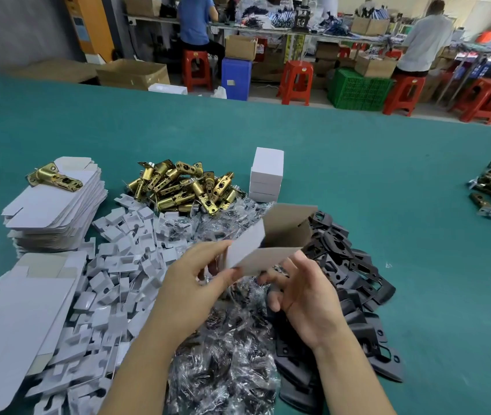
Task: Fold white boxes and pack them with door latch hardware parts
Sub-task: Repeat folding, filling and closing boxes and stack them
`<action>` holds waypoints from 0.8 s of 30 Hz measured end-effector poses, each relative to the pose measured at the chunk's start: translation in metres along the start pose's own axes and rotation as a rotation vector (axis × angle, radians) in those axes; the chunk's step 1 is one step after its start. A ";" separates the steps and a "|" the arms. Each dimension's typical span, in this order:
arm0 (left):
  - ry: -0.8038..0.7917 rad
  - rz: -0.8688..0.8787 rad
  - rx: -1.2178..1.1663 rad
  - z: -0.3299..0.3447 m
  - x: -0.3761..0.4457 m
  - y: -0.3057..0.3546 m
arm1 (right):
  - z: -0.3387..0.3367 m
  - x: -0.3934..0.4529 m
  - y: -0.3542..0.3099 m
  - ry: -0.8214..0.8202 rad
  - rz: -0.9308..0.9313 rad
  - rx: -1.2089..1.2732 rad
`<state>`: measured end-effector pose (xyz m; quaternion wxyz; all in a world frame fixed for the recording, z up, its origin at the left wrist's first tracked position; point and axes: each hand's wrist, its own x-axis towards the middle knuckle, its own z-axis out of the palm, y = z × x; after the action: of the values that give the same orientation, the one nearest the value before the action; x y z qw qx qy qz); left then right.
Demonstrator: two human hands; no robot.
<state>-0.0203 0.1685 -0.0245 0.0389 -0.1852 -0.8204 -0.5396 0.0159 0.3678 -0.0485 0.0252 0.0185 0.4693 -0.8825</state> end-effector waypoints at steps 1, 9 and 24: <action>-0.007 -0.022 -0.039 0.000 0.000 0.000 | -0.002 0.000 0.001 -0.020 -0.011 -0.042; -0.023 -0.076 -0.081 0.000 0.000 -0.007 | -0.001 -0.003 0.007 -0.010 -0.175 -0.358; 0.122 -0.040 0.144 0.013 0.001 -0.006 | 0.006 -0.002 0.004 0.240 -0.157 -0.386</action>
<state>-0.0217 0.1782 -0.0350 0.0912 -0.1322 -0.8566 -0.4904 0.0177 0.3606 -0.0483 -0.0965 0.0814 0.6291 -0.7670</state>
